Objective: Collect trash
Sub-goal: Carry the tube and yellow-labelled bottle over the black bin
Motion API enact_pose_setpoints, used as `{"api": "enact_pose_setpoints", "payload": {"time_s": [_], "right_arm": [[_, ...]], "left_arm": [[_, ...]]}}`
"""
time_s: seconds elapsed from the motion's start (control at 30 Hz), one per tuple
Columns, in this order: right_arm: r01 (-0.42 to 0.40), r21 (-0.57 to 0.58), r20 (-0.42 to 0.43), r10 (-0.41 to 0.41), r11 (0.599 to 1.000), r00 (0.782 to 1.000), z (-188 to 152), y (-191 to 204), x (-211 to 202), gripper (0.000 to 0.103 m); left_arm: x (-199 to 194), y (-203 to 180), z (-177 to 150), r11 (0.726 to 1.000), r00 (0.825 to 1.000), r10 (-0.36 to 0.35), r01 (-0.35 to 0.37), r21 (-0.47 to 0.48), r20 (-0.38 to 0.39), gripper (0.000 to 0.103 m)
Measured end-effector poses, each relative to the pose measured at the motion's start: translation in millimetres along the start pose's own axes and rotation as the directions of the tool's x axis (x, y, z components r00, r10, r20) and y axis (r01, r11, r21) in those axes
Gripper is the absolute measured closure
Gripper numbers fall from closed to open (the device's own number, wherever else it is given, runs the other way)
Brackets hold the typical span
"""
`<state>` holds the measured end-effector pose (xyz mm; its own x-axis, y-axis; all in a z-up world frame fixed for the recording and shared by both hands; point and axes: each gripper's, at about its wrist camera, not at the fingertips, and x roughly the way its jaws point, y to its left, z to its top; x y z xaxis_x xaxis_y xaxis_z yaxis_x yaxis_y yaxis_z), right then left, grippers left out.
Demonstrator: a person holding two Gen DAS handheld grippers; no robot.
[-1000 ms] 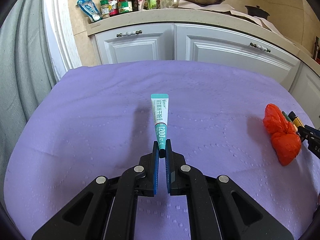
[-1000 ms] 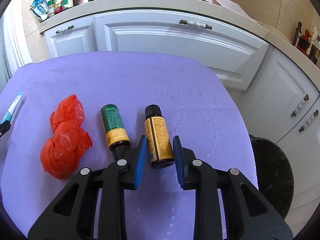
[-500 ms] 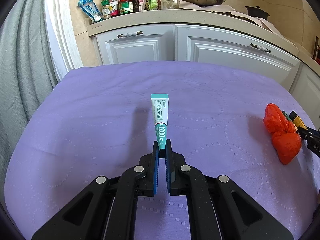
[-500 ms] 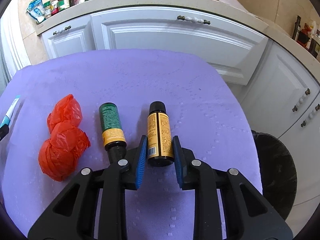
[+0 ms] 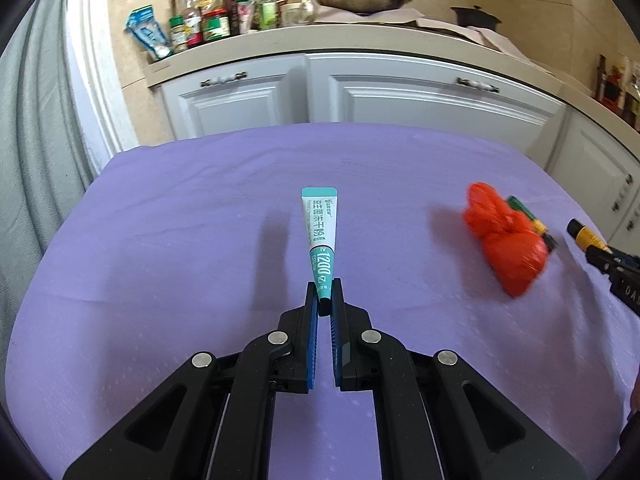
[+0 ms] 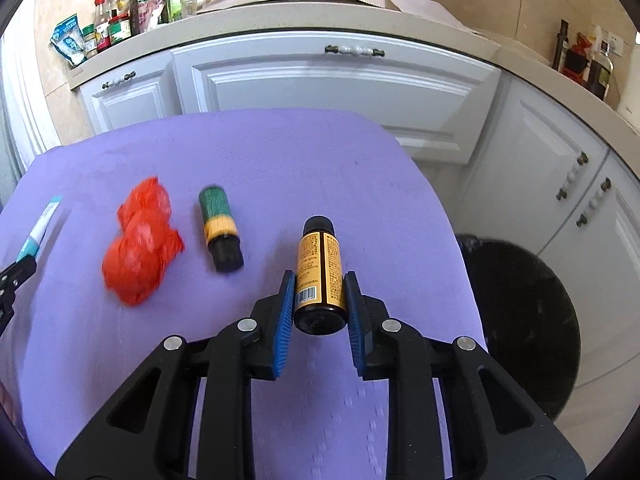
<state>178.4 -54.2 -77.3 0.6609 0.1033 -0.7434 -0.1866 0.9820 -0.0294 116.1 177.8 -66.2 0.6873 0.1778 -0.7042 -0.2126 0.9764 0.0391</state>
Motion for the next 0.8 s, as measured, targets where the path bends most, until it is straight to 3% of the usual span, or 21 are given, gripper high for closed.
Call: {"api": "enact_pose_setpoints", "payload": {"time_s": [0.23,0.8], "right_arm": [[-0.022,0.008,-0.054,0.022,1.0,0.998,-11,0,6,0.079],[-0.001,0.005,-0.028,0.001,1.0,1.0,-8,-1,6,0.08]], "left_arm": [[-7,-5,-5,1.0,1.0,-0.002,0.002,0.012,0.003,0.096],[-10,-13,-7,1.0,1.0,-0.016,0.016,0.02,-0.003,0.096]]}}
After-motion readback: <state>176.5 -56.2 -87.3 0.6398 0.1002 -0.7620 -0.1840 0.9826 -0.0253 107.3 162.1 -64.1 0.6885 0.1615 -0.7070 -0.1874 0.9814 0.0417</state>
